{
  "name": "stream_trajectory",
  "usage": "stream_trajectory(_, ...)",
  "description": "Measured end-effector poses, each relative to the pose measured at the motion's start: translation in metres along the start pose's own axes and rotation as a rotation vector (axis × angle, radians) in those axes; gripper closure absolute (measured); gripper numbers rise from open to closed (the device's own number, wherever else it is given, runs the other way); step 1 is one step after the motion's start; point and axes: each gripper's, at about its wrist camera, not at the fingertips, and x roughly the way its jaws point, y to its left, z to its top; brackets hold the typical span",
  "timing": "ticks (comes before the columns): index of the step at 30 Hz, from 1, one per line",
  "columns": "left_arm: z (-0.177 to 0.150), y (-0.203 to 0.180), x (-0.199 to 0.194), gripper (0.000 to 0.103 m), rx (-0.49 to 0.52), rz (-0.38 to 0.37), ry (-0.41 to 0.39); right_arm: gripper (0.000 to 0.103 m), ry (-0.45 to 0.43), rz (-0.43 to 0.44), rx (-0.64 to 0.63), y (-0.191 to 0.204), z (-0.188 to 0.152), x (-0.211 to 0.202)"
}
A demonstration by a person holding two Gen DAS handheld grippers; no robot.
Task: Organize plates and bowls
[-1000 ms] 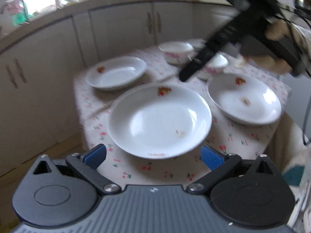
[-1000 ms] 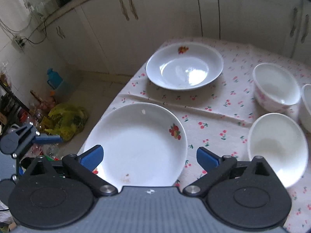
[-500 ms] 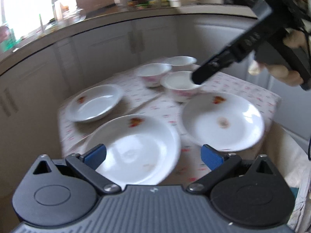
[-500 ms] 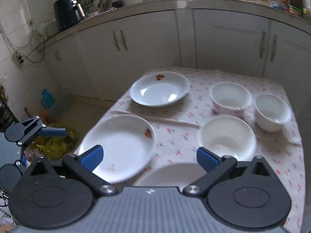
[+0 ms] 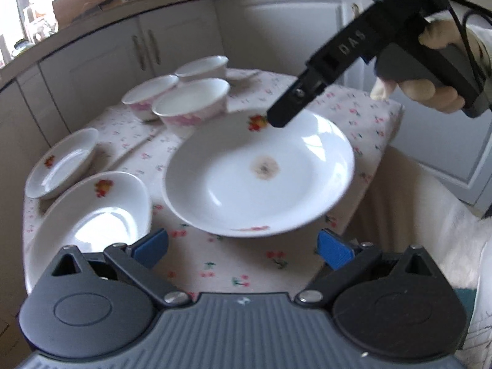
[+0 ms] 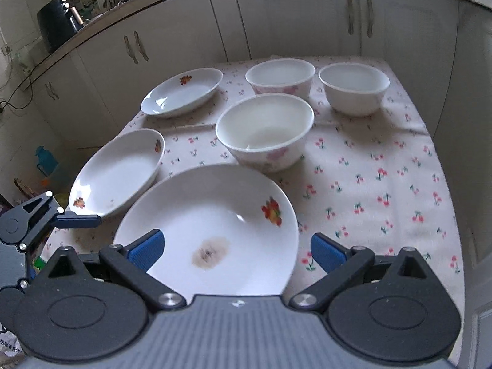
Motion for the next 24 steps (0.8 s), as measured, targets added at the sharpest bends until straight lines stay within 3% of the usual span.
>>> stream_trajectory(11,0.003,-0.006,0.024,0.001,-0.02,-0.01,0.034,0.008,0.047,0.076,0.034,-0.02,-0.007,0.02)
stream_trajectory(16,0.003,-0.006,0.028,0.0,-0.016,-0.039,0.015,0.015,0.068,0.109,0.044,-0.023,-0.004,0.029)
stream_trajectory(24,0.001,0.003,0.032,0.0,-0.041,-0.096,-0.005,0.018,0.081,0.156,0.058,-0.027,0.006,0.04)
